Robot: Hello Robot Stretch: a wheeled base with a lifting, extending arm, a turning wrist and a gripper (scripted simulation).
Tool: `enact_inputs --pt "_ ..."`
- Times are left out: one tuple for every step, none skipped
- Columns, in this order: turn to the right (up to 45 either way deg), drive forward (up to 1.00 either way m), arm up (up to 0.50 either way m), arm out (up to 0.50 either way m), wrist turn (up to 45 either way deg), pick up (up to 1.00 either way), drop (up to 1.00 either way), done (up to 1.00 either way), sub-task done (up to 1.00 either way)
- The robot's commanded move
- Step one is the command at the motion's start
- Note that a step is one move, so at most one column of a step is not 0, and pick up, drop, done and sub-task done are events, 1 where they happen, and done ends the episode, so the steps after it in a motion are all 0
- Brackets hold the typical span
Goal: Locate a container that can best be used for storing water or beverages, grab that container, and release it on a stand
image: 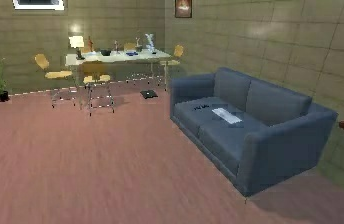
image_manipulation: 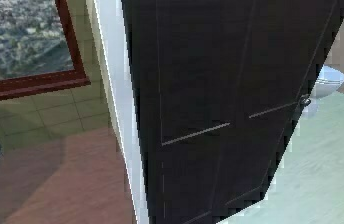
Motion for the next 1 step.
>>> enact_inputs --pt "-3.0 0.00 0.00 0.00 0.0 0.00 0.00 0.00 0.00"
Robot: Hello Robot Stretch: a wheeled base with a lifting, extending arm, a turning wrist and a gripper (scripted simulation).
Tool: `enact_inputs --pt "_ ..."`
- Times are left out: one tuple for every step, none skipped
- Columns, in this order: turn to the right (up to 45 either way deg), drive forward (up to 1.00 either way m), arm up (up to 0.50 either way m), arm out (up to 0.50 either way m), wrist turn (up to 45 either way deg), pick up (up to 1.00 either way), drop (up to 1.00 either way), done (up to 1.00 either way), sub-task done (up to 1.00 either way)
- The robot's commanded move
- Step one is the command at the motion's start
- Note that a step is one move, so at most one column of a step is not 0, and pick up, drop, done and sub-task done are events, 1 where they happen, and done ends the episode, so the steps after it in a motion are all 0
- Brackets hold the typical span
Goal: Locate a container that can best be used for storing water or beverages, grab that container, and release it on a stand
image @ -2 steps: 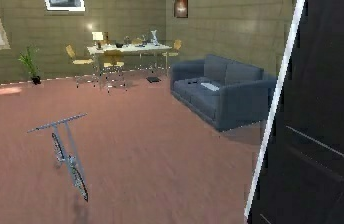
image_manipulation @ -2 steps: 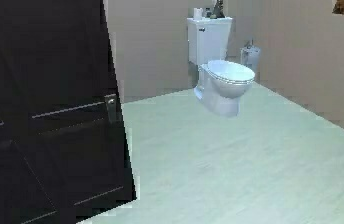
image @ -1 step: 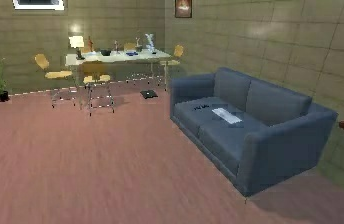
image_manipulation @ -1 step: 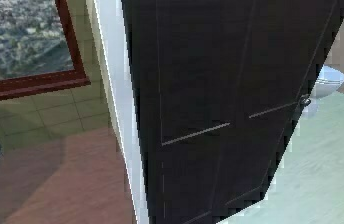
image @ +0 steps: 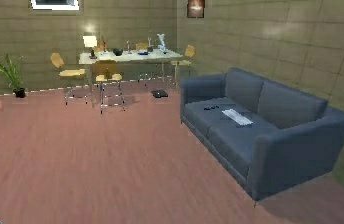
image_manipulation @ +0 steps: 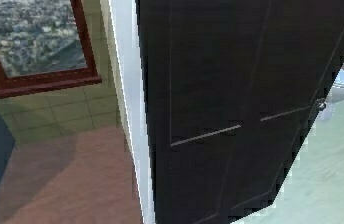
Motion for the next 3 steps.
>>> enact_inputs --pt "0.0 0.60 0.00 0.00 0.0 0.00 0.00 0.00 0.00" --pt "-33.0 0.00 0.00 0.00 0.0 0.00 0.00 0.00 0.00" --pt "0.0 0.50 0.00 0.00 0.0 0.00 0.00 0.00 0.00"
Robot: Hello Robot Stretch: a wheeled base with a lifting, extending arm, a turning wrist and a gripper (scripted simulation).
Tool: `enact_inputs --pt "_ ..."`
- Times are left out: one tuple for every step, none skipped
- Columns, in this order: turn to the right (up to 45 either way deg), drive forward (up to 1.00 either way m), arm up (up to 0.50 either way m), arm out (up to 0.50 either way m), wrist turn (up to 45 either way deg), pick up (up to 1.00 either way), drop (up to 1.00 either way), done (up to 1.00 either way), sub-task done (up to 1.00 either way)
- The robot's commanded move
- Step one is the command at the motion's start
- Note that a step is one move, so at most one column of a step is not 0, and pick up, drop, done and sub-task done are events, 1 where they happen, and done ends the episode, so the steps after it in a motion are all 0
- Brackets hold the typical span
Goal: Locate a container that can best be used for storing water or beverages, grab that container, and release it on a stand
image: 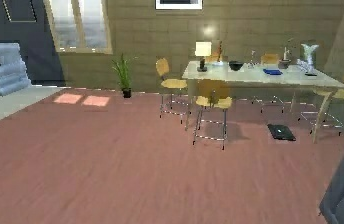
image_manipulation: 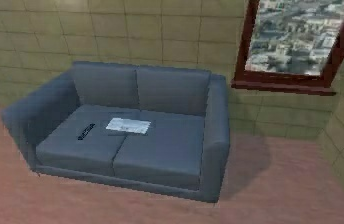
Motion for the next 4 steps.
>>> enact_inputs --pt "-21.0 0.00 0.00 0.00 0.0 0.00 0.00 0.00 0.00" --pt "0.0 1.00 0.00 0.00 0.0 0.00 0.00 0.00 0.00" --pt "-6.0 0.00 0.00 0.00 0.0 0.00 0.00 0.00 0.00" --pt "0.0 0.20 0.00 0.00 0.0 0.00 0.00 0.00 0.00"
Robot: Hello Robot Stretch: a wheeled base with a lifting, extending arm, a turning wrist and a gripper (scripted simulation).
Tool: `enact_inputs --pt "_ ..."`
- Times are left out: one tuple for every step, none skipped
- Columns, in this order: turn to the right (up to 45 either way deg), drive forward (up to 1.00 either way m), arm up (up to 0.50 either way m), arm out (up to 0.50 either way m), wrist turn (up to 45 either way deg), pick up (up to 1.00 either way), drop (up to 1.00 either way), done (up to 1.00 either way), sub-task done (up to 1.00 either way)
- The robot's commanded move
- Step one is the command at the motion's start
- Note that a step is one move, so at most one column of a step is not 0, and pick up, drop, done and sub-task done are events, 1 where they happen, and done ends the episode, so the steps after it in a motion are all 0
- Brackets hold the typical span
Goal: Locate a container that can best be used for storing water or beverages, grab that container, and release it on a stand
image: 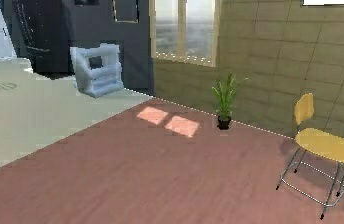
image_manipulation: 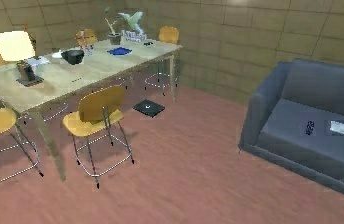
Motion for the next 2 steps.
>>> enact_inputs --pt "-45.0 0.00 0.00 0.00 0.0 0.00 0.00 0.00 0.00" --pt "-15.0 0.00 0.00 0.00 0.0 0.00 0.00 0.00 0.00"
